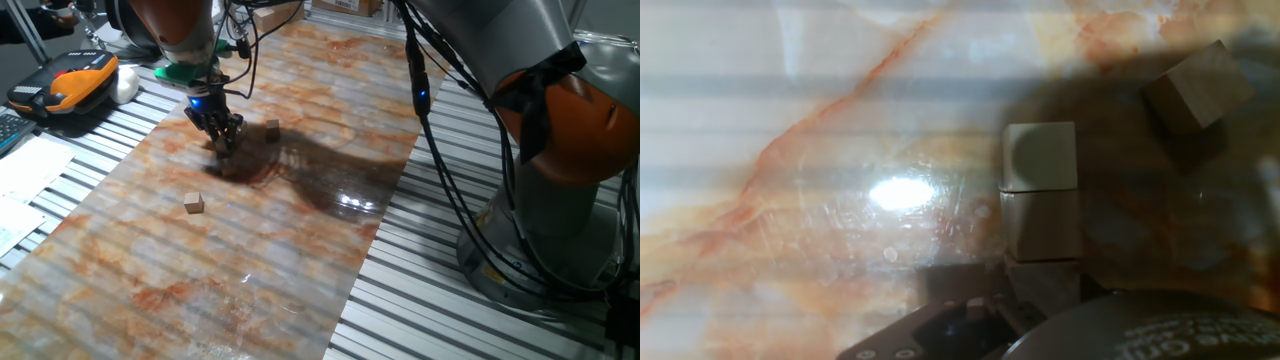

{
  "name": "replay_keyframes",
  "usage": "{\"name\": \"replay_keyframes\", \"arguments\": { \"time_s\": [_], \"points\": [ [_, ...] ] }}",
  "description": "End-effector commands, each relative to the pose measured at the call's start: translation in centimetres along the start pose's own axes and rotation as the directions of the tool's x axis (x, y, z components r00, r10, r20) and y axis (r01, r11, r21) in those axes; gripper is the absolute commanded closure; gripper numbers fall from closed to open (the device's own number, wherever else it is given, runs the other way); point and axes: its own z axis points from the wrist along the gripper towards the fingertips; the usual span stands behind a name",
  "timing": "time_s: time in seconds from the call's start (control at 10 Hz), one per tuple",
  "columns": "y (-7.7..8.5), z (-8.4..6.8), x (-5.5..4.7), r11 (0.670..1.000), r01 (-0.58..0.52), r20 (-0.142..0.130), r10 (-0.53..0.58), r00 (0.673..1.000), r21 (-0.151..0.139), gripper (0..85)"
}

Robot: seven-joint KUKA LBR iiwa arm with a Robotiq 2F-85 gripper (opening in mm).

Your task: Stack the blocks into a pyramid shape

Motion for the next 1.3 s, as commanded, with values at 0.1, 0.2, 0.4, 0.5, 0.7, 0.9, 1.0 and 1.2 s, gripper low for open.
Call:
{"name": "replay_keyframes", "arguments": {
  "time_s": [0.1,0.2,0.4,0.5,0.7,0.9,1.0,1.2],
  "points": [
    [0.04,-0.03,-0.02,1.000,-0.003,-0.002,0.003,1.000,-0.002,51.0],
    [0.05,-0.04,-0.01,1.000,-0.006,-0.004,0.006,1.000,-0.004,51.0],
    [0.07,-0.03,-0.01,1.000,-0.006,-0.006,0.006,1.000,-0.005,51.0],
    [0.08,-0.05,0.00,1.000,-0.006,-0.006,0.006,1.000,-0.005,51.0],
    [0.11,-0.07,0.02,1.000,-0.009,-0.006,0.009,1.000,-0.005,51.0],
    [0.11,-0.06,0.04,1.000,-0.014,-0.006,0.014,1.000,-0.003,34.0],
    [0.14,-0.08,0.09,1.000,-0.019,-0.007,0.019,1.000,-0.003,34.0],
    [0.15,-0.09,0.08,1.000,-0.019,-0.005,0.019,1.000,-0.002,34.0]
  ]
}}
